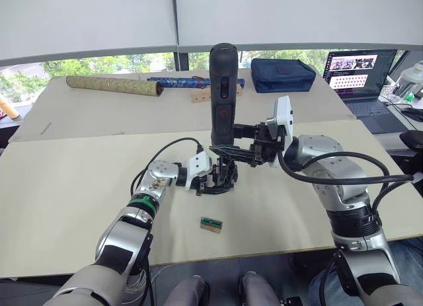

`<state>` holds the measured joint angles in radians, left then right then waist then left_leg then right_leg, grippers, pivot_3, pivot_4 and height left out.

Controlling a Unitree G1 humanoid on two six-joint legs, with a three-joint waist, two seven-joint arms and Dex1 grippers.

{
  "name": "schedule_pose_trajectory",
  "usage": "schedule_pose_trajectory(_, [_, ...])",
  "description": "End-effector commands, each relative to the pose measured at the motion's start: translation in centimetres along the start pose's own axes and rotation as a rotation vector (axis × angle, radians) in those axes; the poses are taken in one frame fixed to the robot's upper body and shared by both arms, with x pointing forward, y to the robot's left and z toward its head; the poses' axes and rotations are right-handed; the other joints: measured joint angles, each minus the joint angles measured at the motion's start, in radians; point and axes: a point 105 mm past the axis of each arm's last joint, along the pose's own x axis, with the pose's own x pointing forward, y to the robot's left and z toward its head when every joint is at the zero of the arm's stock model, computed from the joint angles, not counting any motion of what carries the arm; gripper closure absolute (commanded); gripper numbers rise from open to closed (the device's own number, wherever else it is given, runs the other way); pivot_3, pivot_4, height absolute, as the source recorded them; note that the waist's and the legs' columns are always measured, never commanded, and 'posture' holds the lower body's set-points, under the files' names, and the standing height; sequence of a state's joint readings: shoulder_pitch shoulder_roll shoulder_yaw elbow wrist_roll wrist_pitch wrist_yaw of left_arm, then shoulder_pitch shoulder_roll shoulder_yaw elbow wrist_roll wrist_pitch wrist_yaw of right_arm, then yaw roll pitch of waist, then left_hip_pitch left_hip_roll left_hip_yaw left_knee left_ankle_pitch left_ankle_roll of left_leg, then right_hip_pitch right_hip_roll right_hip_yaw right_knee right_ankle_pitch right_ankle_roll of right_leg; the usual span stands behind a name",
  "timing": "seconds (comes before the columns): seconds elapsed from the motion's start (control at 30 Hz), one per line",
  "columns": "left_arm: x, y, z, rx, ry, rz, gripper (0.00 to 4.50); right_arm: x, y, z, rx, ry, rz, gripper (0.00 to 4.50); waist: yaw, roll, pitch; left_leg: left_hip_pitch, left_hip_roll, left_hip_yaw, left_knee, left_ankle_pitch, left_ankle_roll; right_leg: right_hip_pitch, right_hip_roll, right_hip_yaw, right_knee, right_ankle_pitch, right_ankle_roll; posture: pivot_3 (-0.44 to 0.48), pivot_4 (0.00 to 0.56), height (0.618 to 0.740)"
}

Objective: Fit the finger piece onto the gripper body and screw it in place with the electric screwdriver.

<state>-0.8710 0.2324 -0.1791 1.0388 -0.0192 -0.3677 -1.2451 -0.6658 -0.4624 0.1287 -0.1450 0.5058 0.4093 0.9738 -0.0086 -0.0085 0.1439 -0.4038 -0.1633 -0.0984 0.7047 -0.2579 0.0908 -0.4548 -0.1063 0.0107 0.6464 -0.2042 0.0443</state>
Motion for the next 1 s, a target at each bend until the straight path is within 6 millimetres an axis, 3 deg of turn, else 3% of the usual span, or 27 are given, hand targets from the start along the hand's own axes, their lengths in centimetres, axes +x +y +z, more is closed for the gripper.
schedule_pose_trajectory(0.03, [-0.5,1.3,1.8,0.060,-0.038,0.039,2.15,-0.6,0.1,-4.5,0.071,0.169,-0.022,2.59,0.000,0.000,0.000,0.000,0.000,0.000,0.000,0.000,0.000,0.000,0.000,0.000,0.000,0.000,0.000,0.000,0.150,0.740])
schedule_pose_trajectory(0.4, [-0.5,1.2,1.8,0.065,-0.043,0.041,2.15,-0.8,-0.2,-6.9,0.174,0.264,-0.047,2.59,0.001,-0.002,-0.002,0.002,0.000,0.000,0.000,0.000,0.000,0.000,0.000,0.000,0.000,0.000,0.000,0.000,0.150,0.740])
schedule_pose_trajectory(1.0, [-0.7,1.2,1.6,0.061,-0.040,0.048,2.15,-1.8,-0.1,-6.4,0.150,0.225,-0.082,2.59,0.001,-0.008,-0.009,0.004,0.001,0.000,-0.001,0.000,0.000,0.000,0.000,0.000,-0.001,0.000,0.000,0.000,0.150,0.740])
